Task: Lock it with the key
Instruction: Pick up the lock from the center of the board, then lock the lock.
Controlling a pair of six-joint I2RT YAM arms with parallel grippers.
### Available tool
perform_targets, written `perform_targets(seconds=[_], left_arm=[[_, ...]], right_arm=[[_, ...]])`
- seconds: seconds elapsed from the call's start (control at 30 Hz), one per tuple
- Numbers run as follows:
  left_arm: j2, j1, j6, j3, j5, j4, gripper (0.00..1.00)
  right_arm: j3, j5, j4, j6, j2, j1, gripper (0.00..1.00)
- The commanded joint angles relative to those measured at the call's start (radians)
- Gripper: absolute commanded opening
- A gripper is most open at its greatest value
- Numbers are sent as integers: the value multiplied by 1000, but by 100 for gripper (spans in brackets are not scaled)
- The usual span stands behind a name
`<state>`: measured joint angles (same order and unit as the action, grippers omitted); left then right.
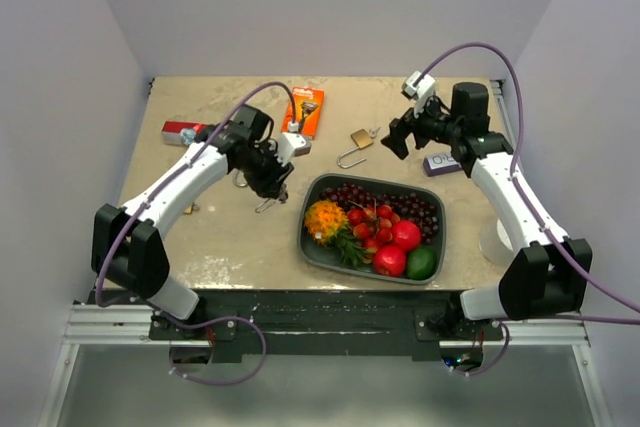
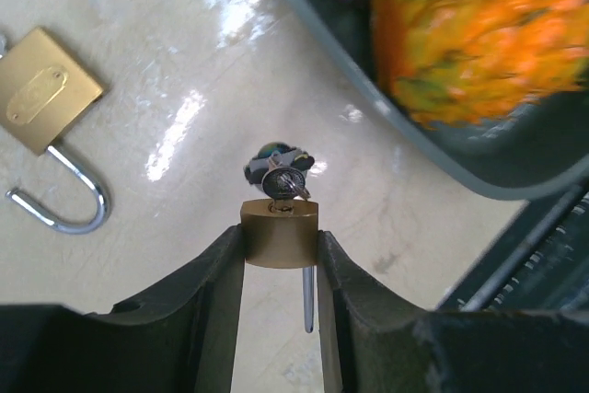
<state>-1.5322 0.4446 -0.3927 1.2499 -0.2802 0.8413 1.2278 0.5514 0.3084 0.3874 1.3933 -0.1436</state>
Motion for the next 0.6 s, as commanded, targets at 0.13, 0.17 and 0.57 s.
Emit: perform_targets(seconds=[0.13, 0.17, 0.57], left_arm=[[-137, -3, -117, 344, -359, 410, 0], [-163, -3, -127, 391, -387, 433, 0], [-192, 23, -60, 451, -613, 475, 0]], right_arm=[[-85, 196, -208, 24, -62, -95, 99], [-97, 202, -227, 25, -72, -108, 99], [-274, 220, -417, 204, -218, -419, 85]])
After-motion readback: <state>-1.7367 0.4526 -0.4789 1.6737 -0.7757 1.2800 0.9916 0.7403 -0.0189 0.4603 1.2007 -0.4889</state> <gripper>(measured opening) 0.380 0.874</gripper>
